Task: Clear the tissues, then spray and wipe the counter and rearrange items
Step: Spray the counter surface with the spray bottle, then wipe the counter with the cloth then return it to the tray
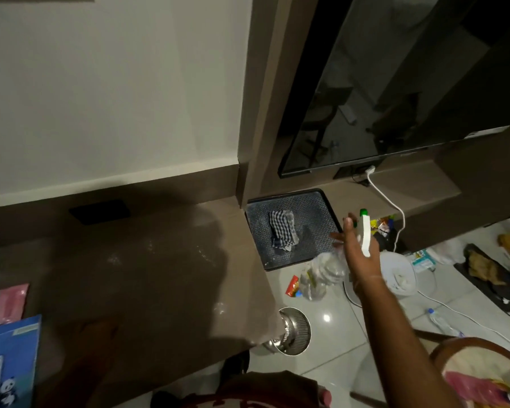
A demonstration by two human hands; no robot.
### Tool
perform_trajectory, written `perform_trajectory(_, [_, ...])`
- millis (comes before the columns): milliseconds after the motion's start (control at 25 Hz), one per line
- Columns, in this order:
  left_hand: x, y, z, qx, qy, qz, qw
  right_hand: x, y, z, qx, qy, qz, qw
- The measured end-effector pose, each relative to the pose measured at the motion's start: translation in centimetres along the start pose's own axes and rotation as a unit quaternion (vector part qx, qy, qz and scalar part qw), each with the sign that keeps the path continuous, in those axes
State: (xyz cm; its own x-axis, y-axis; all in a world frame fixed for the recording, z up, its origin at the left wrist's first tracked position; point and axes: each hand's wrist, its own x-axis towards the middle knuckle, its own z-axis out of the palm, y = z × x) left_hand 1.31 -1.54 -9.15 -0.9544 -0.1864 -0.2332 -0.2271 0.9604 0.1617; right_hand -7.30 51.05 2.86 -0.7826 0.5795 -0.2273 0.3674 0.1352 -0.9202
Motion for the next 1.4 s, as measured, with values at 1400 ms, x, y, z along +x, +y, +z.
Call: perform_trajectory(1400, [1.5, 11.4, 3.5, -0.049, -0.070, 0.015, 0.996, 9.6, 10.0, 17.2, -0.483, -0.207, -0.075, 0.848])
